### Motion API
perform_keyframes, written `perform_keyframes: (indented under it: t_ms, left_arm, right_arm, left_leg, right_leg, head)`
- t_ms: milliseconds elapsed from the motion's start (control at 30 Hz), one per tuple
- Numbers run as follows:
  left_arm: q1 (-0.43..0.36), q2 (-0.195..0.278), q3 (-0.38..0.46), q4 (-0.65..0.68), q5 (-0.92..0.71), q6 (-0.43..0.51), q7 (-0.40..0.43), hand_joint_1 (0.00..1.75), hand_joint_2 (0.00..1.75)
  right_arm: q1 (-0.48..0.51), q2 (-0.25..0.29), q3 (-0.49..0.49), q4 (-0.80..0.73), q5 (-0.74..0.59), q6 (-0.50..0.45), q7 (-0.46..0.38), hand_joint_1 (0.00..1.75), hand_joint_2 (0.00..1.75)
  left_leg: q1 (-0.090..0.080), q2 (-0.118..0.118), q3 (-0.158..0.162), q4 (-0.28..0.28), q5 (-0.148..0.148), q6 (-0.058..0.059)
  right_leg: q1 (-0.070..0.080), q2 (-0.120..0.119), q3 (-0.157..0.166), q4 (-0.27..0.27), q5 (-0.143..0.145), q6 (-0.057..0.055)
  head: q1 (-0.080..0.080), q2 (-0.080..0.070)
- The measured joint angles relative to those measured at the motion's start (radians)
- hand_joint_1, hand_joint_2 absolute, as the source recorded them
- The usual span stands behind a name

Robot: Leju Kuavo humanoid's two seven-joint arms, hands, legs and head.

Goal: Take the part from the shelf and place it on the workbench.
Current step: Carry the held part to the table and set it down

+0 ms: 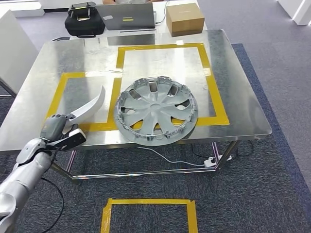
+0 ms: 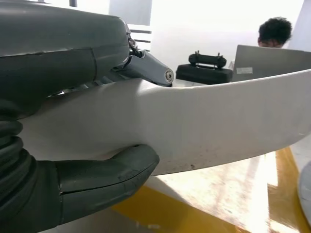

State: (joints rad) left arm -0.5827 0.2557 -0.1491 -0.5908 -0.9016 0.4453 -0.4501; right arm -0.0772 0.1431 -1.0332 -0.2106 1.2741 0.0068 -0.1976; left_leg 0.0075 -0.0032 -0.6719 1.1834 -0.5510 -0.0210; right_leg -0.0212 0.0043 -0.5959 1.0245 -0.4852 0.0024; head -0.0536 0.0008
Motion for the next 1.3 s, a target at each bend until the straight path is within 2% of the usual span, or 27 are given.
perform_keyframes:
  t_ms: [33,67,100,133,200,233,267,300,400,467,533,567,600,633,700,767,867,933,967,1033,1067,1100,1133,1167,1200,1233,1300]
  left_arm:
    - [-0.001,0.003,0.0,0.005,0.0,0.0,-0.001,1.75,1.75]
    - [-0.001,0.005,0.0,0.01,0.0,0.0,-0.001,1.75,1.75]
    - [0.0,0.006,0.0,0.015,-0.001,0.0,-0.001,1.75,1.75]
    - [-0.001,0.007,0.0,0.019,-0.003,0.0,0.0,1.75,1.75]
    - [-0.007,0.014,0.0,0.026,-0.012,-0.001,0.012,1.75,1.75]
    - [-0.014,0.018,0.0,0.031,-0.021,-0.002,0.021,1.75,1.75]
    - [-0.022,0.023,-0.001,0.037,-0.031,-0.004,0.03,1.75,1.75]
    - [-0.031,0.028,-0.002,0.044,-0.04,-0.007,0.037,1.75,1.75]
    - [-0.052,0.044,-0.004,0.064,-0.071,-0.013,0.057,1.75,1.75]
    - [-0.069,0.049,-0.006,0.08,-0.095,-0.013,0.077,1.75,1.75]
    - [-0.082,0.053,-0.009,0.099,-0.117,-0.012,0.097,1.75,1.75]
    - [-0.086,0.054,-0.01,0.108,-0.125,-0.012,0.103,1.75,1.75]
    - [-0.088,0.054,-0.012,0.116,-0.13,-0.012,0.106,1.75,1.75]
    - [-0.09,0.054,-0.012,0.122,-0.133,-0.012,0.108,1.75,1.75]
    - [-0.095,0.054,-0.014,0.13,-0.135,-0.01,0.108,1.75,1.75]
    - [-0.102,0.058,-0.014,0.137,-0.135,-0.009,0.109,1.75,1.75]
    - [-0.105,0.062,-0.017,0.145,-0.136,-0.008,0.109,1.75,1.75]
    - [-0.106,0.065,-0.02,0.148,-0.137,-0.008,0.109,1.75,1.75]
    - [-0.106,0.066,-0.022,0.149,-0.137,-0.008,0.109,1.75,1.75]
    - [-0.105,0.068,-0.024,0.153,-0.136,-0.008,0.109,1.75,1.75]
    - [-0.103,0.068,-0.025,0.155,-0.137,-0.008,0.109,1.75,1.75]
    - [-0.102,0.068,-0.026,0.158,-0.137,-0.008,0.109,1.75,1.75]
    - [-0.102,0.068,-0.027,0.161,-0.137,-0.008,0.109,1.75,1.75]
    - [-0.103,0.068,-0.028,0.163,-0.137,-0.007,0.109,1.75,1.75]
    - [-0.104,0.069,-0.028,0.164,-0.138,-0.006,0.109,1.75,1.75]
    - [-0.105,0.069,-0.028,0.164,-0.14,-0.004,0.109,1.75,1.75]
    - [-0.105,0.067,-0.029,0.165,-0.146,0.003,0.109,1.75,1.75]
  right_arm:
    - [0.0,0.0,0.0,0.0,0.0,0.0,0.0,0.0,1.75]
    - [-0.001,0.0,0.0,0.0,0.0,-0.001,0.0,0.0,1.75]
    - [0.0,0.0,0.0,0.0,0.0,-0.001,0.0,0.0,1.75]
    - [0.0,0.0,0.0,0.0,0.0,0.0,0.0,0.0,1.75]
    - [-0.001,0.0,0.0,0.0,0.002,0.001,-0.001,0.0,1.75]
    - [-0.002,0.0,0.0,0.0,0.003,0.002,-0.002,0.0,1.75]
    - [-0.002,0.0,0.0,0.0,0.004,0.002,-0.003,0.0,1.75]
    - [-0.003,0.0,0.0,0.0,0.005,0.003,-0.004,0.0,1.75]
    - [-0.002,0.0,0.0,0.0,0.01,0.007,-0.01,0.0,1.75]
    - [-0.003,-0.001,0.001,0.0,0.014,0.008,-0.013,0.0,1.75]
    - [-0.003,-0.001,0.001,0.0,0.017,0.009,-0.013,0.0,1.75]
    - [-0.003,-0.001,0.001,0.0,0.018,0.01,-0.012,0.0,1.75]
    - [-0.002,-0.002,0.001,0.0,0.018,0.01,-0.012,0.0,1.75]
    - [-0.001,-0.002,0.001,0.0,0.018,0.009,-0.012,0.0,1.75]
    - [-0.002,-0.003,0.001,0.0,0.018,0.008,-0.011,0.0,1.75]
    - [-0.005,-0.003,0.001,0.0,0.018,0.007,-0.011,0.0,1.75]
    - [-0.004,-0.003,0.001,0.0,0.018,0.007,-0.011,0.0,1.75]
    - [-0.003,-0.003,0.001,0.0,0.018,0.007,-0.011,0.0,1.75]
    - [-0.004,-0.003,0.001,0.0,0.018,0.007,-0.011,0.0,1.75]
    - [-0.004,-0.003,0.001,0.0,0.018,0.006,-0.011,0.0,1.75]
    - [-0.004,-0.003,0.001,0.0,0.018,0.006,-0.011,0.0,1.75]
    - [-0.004,-0.003,0.001,0.0,0.018,0.005,-0.011,0.0,1.75]
    - [-0.004,-0.003,0.001,0.0,0.018,0.005,-0.011,0.0,1.75]
    - [-0.004,-0.003,0.001,0.0,0.018,0.005,-0.011,0.0,1.75]
    - [-0.004,-0.003,0.001,0.0,0.018,0.006,-0.011,0.0,1.75]
    - [-0.004,-0.003,0.001,0.0,0.018,0.006,-0.011,0.0,1.75]
    - [-0.006,-0.002,0.001,0.0,0.018,0.006,-0.01,0.0,1.75]
  left_leg:
    - [0.0,0.0,-0.029,0.067,-0.027,-0.002]
    - [0.001,0.0,-0.05,0.113,-0.04,-0.003]
    - [0.001,0.0,-0.055,0.125,-0.034,-0.002]
    - [0.001,0.0,-0.043,0.097,-0.01,0.001]
    - [0.0,0.0,0.018,-0.032,0.058,0.009]
    - [-0.002,0.0,0.047,-0.094,0.079,0.013]
    - [-0.004,0.0,0.064,-0.134,0.088,0.017]
    - [-0.006,0.0,0.071,-0.153,0.086,0.019]
    - [-0.002,0.0,0.074,-0.166,0.089,0.031]
    - [0.003,0.001,0.078,-0.173,0.094,0.041]
    - [0.001,0.001,0.078,-0.173,0.093,0.045]
    - [0.001,0.001,0.078,-0.173,0.093,0.046]
    - [0.0,0.001,0.078,-0.172,0.093,0.046]
    - [0.0,0.001,0.078,-0.171,0.093,0.045]
    - [0.0,0.0,0.078,-0.166,0.089,0.041]
    - [-0.003,-0.001,0.074,-0.159,0.086,0.032]
    - [-0.005,-0.002,0.07,-0.157,0.087,0.02]
    - [-0.003,-0.001,0.06,-0.134,0.069,0.011]
    - [-0.002,-0.001,0.044,-0.094,0.045,0.006]
    - [0.0,0.0,-0.012,0.033,-0.016,-0.001]
    - [0.002,0.0,-0.039,0.091,-0.035,-0.003]
    - [0.002,0.0,-0.054,0.12,-0.037,-0.004]
    - [0.003,0.0,-0.053,0.112,-0.02,-0.003]
    - [0.003,0.0,-0.034,0.069,0.011,-0.001]
    - [0.003,0.0,-0.003,0.001,0.049,0.003]
    - [0.002,0.0,0.028,-0.063,0.074,0.007]
    - [-0.002,0.0,0.066,-0.145,0.092,0.014]
  right_leg:
    - [0.001,-0.001,0.0,0.0,0.0,-0.002]
    - [0.001,-0.001,0.0,0.0,-0.001,-0.002]
    - [0.002,-0.001,0.0,0.0,-0.001,-0.003]
    - [0.002,-0.001,0.001,0.0,-0.001,-0.002]
    - [0.002,0.0,0.003,0.0,-0.002,-0.001]
    - [0.003,0.001,0.003,0.001,-0.002,0.001]
    - [0.005,0.001,0.001,0.001,-0.001,0.004]
    - [0.006,0.001,-0.002,0.0,0.0,0.008]
    - [0.007,0.0,-0.01,0.002,-0.005,0.024]
    - [0.008,0.0,-0.042,0.067,-0.045,0.031]
    - [0.008,-0.001,-0.103,0.198,-0.104,0.035]
    - [0.008,-0.001,-0.129,0.25,-0.12,0.036]
    - [0.008,-0.001,-0.14,0.271,-0.119,0.036]
    - [0.008,-0.001,-0.132,0.253,-0.099,0.036]
    - [0.008,-0.001,-0.07,0.127,-0.035,0.033]
    - [0.008,0.0,-0.015,0.022,-0.004,0.028]
    - [0.009,0.002,-0.005,0.005,-0.004,0.017]
    - [0.007,0.002,-0.003,0.002,-0.001,0.005]
    - [0.005,0.001,-0.002,0.001,0.0,0.0]
    - [0.005,0.001,-0.001,0.0,-0.001,-0.007]
    - [0.005,0.001,-0.001,0.0,-0.001,-0.008]
    - [0.005,0.001,-0.001,0.0,-0.001,-0.008]
    - [0.005,0.002,0.0,0.0,-0.002,-0.008]
    - [0.005,0.002,0.002,0.0,-0.003,-0.008]
    - [0.005,0.002,0.005,0.001,-0.004,-0.007]
    - [0.006,0.002,0.007,0.0,-0.005,-0.005]
    - [0.008,0.002,0.007,-0.001,-0.006,0.003]
  head:
    - [0.0,0.0]
    - [0.0,0.0]
    - [0.0,0.0]
    - [0.0,0.0]
    - [0.0,0.0]
    - [0.0,0.0]
    - [0.0,0.0]
    - [0.001,0.0]
    - [0.002,0.0]
    - [0.005,0.0]
    - [0.008,0.0]
    - [0.008,0.0]
    - [0.008,0.0]
    - [0.008,0.0]
    - [0.008,0.0]
    - [0.008,0.0]
    - [0.008,0.0]
    - [0.006,0.0]
    - [0.005,0.0]
    - [0.004,0.0]
    - [0.004,0.0]
    - [0.004,0.0]
    - [0.004,0.0]
    - [0.004,0.0]
    - [0.004,0.0]
    - [0.004,0.0]
    - [0.005,0.0]
